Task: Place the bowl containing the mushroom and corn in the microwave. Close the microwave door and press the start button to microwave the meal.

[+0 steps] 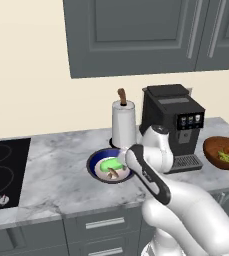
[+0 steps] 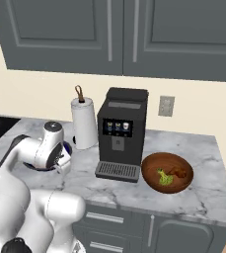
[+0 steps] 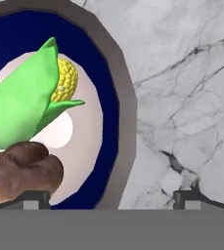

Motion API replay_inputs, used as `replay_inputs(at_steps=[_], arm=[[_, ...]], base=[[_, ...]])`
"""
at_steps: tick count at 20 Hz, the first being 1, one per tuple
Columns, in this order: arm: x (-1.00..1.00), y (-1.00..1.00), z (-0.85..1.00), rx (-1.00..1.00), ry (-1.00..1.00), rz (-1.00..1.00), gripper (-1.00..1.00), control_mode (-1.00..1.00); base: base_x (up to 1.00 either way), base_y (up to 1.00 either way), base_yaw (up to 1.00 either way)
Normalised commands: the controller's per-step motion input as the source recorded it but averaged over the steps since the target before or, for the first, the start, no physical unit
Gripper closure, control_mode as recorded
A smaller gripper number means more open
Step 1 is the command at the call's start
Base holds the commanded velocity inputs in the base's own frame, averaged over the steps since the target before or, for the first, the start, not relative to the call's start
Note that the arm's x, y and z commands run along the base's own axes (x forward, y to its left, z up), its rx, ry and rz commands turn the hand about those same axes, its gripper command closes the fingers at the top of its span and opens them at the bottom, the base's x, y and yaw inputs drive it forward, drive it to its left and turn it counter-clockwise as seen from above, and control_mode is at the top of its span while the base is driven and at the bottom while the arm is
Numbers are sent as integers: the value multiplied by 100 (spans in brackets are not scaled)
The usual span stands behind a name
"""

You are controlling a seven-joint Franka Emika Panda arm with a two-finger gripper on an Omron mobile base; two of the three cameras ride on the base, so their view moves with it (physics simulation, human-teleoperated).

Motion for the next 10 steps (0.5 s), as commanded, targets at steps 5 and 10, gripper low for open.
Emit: replay_inputs(at_steps=[5,10], arm=[[10,9,-23,0,0,0,-100,-100],[12,0,-27,0,0,0,-100,-100]], base=[[0,0,0],[0,0,0]])
